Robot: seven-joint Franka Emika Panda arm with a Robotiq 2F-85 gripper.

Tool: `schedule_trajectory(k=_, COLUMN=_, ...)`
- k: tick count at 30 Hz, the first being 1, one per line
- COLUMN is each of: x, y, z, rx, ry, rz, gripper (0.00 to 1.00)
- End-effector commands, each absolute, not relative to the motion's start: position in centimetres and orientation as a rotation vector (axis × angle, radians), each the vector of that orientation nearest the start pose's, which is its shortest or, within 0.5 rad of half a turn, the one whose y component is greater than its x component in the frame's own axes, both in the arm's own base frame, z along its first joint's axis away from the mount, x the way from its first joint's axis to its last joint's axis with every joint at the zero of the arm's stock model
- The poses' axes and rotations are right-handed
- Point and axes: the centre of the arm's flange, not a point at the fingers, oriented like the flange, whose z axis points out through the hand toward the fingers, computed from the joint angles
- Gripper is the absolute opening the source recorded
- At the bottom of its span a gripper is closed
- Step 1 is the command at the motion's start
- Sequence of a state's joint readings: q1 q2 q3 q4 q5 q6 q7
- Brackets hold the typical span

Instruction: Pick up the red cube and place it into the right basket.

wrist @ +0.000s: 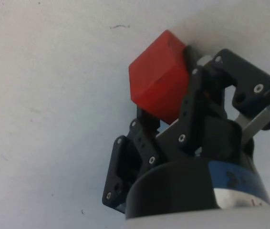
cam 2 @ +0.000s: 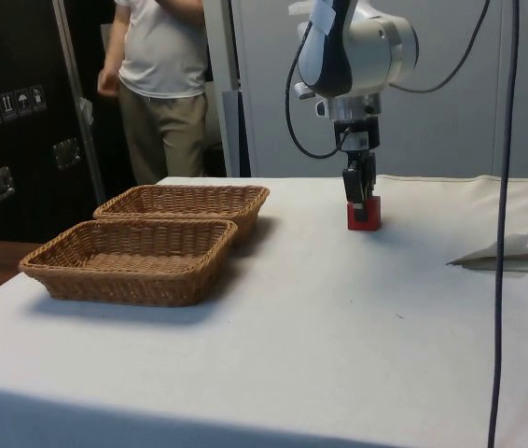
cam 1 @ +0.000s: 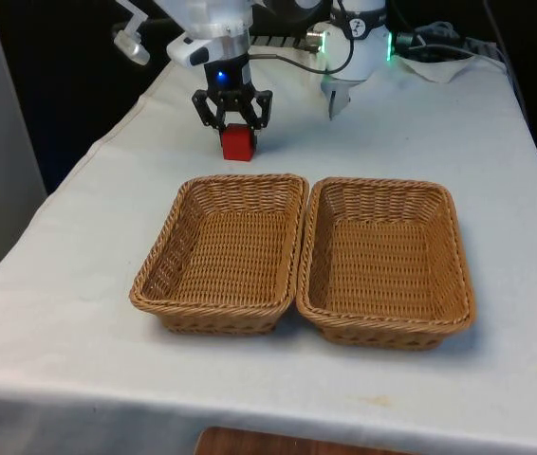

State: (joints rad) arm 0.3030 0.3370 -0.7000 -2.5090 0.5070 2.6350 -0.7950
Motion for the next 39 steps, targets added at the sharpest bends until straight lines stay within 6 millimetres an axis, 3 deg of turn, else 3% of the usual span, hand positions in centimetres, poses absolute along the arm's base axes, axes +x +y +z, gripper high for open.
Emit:
schedule_trajectory(k=1, x=40.0, y=-20.5, z=17.6, rx=-3.090, ry=0.068, rz=0.102, gripper=0.02)
schedule_trajectory(k=9, x=40.1, y=-20.5, z=17.7, rx=-3.090, ry=0.069, rz=0.096, gripper=0.02)
schedule_trajectory(k=26, x=41.3, y=-21.1, z=21.8, rx=-3.064, ry=0.092, rz=0.012, gripper=0.02)
schedule_trajectory(k=27, x=41.1, y=-20.9, z=21.4, rx=-3.057, ry=0.089, rz=-0.003, gripper=0.02)
schedule_trajectory(k=39, x=42.7, y=-21.4, z=24.8, rx=-3.048, ry=0.082, rz=-0.029, gripper=0.02)
